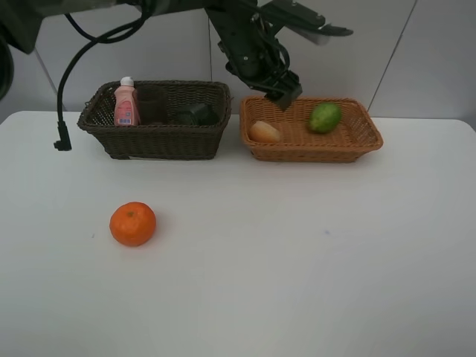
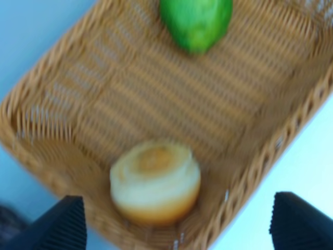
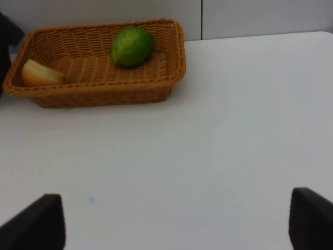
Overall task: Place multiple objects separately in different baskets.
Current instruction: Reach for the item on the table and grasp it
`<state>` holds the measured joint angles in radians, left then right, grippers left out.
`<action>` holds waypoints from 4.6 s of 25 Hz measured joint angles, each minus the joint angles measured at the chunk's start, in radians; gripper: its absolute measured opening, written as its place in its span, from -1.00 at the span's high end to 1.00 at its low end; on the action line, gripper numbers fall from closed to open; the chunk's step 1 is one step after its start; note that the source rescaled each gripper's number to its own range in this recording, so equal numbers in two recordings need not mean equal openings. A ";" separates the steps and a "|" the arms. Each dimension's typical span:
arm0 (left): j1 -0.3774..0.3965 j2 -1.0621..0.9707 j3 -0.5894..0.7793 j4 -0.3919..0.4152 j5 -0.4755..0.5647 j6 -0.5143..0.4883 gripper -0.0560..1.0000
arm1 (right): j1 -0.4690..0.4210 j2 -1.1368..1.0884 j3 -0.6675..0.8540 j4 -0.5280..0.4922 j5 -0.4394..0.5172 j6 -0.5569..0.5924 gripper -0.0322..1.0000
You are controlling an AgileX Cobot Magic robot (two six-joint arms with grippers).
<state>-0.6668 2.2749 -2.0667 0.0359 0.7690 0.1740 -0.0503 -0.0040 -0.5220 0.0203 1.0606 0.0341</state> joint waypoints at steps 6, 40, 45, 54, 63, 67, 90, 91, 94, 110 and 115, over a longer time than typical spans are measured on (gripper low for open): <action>-0.011 -0.063 0.000 0.066 0.192 -0.024 -0.85 | 0.000 0.000 0.000 0.000 0.000 0.000 -1.00; 0.085 -0.635 0.718 0.049 0.362 -0.154 -0.85 | 0.000 0.000 0.000 0.001 0.000 0.000 -1.00; 0.142 -0.697 0.868 0.041 0.327 -0.189 -0.85 | 0.000 0.000 0.000 0.001 0.000 0.000 -1.00; 0.164 -0.700 1.032 0.007 0.179 -0.191 -0.85 | 0.000 0.000 0.000 0.001 0.000 0.000 -1.00; 0.176 -0.586 1.038 0.006 0.127 -0.216 -0.85 | 0.000 0.000 0.000 0.001 0.000 0.000 -1.00; 0.176 -0.539 1.038 0.031 0.116 -0.237 -0.85 | 0.000 0.000 0.000 0.001 0.000 0.000 -1.00; 0.176 -0.416 1.038 0.068 0.024 -0.241 -0.85 | 0.000 0.000 0.000 0.001 0.000 0.000 -1.00; 0.176 -0.412 1.038 0.068 0.012 -0.241 -0.85 | 0.000 0.000 0.000 0.001 0.000 0.000 -1.00; 0.176 -0.396 1.038 0.068 0.000 -0.241 -0.85 | 0.000 0.000 0.000 0.001 0.000 0.000 -1.00; 0.176 -0.359 1.038 0.094 -0.048 -0.240 -0.85 | 0.000 0.000 0.000 0.001 0.000 0.000 -1.00; 0.176 -0.359 1.038 0.094 -0.053 -0.239 -0.85 | 0.000 0.000 0.000 0.001 0.000 0.000 -1.00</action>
<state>-0.4912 1.9154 -1.0287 0.1296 0.7164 -0.0651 -0.0503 -0.0040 -0.5220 0.0212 1.0606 0.0341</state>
